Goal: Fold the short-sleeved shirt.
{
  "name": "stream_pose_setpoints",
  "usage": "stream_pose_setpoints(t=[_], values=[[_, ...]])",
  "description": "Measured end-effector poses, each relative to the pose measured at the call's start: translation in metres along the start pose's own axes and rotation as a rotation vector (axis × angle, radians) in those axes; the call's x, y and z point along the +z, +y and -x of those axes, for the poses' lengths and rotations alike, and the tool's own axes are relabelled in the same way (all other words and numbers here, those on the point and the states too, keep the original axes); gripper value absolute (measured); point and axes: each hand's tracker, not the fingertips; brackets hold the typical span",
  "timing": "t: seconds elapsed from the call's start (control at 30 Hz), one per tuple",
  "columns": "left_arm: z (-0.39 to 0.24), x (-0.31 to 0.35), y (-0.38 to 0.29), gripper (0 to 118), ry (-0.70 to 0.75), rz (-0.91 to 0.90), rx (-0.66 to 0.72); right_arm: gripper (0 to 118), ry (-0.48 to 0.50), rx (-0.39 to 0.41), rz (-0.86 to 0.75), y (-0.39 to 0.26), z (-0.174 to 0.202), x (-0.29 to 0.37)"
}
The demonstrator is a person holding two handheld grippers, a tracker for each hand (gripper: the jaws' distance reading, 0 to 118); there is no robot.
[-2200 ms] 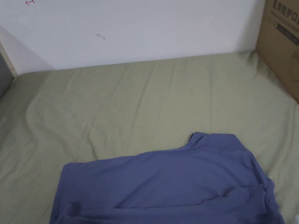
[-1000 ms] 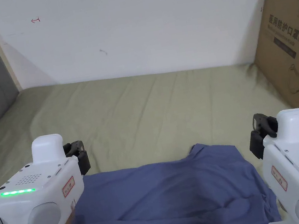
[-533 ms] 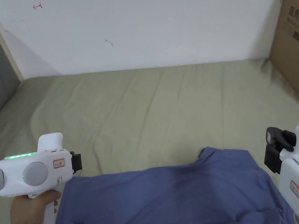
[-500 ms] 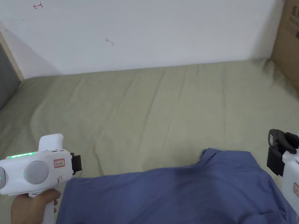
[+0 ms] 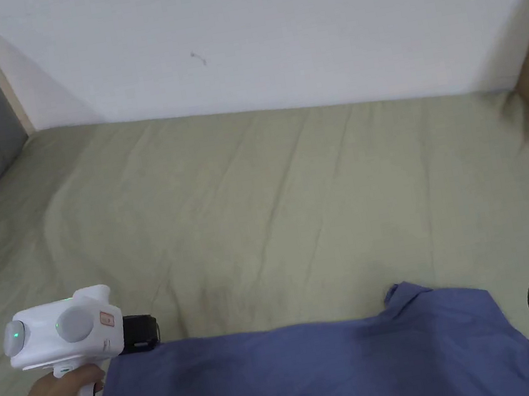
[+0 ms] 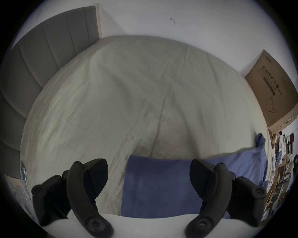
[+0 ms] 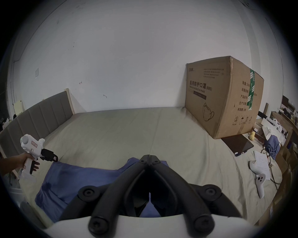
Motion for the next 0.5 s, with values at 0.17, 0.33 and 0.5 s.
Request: stream_pose_setpoints(t=[0.17, 0.33, 0.5], values=[[-0.011, -0.017, -0.006, 43, 0.013, 0.032, -0.029, 0, -0.001, 0.007, 0.034, -0.007, 0.0, -0.009], [-0.018, -0.032, -0.013, 32, 0.064, -0.014, -0.148, 0, -0.001, -0.009, 0.049, -0.009, -0.007, -0.012], [-0.026, -0.015, -0.017, 3, 0.026, -0.095, -0.159, 0, -0.013, -0.058, 0.083, -0.004, -0.029, -0.036]])
